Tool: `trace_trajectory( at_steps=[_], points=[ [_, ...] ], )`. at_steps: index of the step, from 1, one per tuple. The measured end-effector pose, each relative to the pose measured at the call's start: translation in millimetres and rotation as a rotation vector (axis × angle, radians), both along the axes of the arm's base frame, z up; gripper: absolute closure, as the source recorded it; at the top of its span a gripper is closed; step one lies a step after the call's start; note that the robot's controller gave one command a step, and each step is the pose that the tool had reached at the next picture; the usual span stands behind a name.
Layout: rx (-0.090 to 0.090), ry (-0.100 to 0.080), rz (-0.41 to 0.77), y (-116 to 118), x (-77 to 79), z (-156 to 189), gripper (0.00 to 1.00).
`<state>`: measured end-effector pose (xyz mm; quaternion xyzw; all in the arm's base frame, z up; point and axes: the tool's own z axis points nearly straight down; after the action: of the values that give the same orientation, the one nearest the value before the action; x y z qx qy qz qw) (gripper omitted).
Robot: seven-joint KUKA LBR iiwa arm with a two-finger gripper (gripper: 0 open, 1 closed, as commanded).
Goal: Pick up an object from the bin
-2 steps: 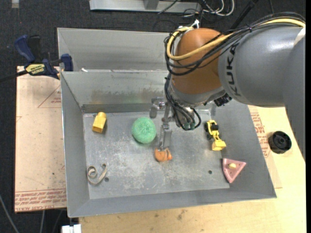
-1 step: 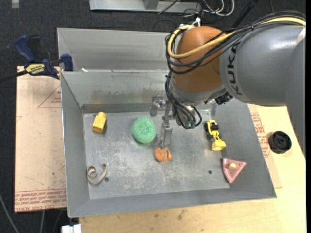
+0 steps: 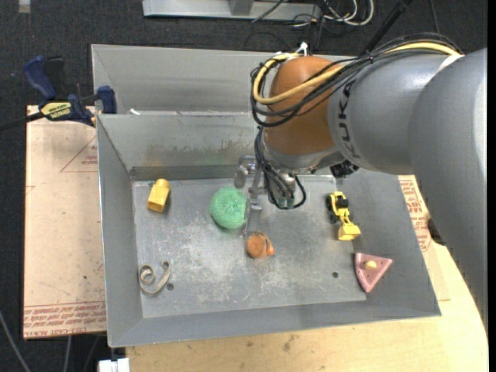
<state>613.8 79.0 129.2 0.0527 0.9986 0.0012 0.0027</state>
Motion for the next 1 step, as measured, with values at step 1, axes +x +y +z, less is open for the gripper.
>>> trace_trajectory(
  at_steps=[1],
  points=[
    [-0.001,0.005,-0.032,-0.5,5.1,-53.4,0.0]
  ],
)
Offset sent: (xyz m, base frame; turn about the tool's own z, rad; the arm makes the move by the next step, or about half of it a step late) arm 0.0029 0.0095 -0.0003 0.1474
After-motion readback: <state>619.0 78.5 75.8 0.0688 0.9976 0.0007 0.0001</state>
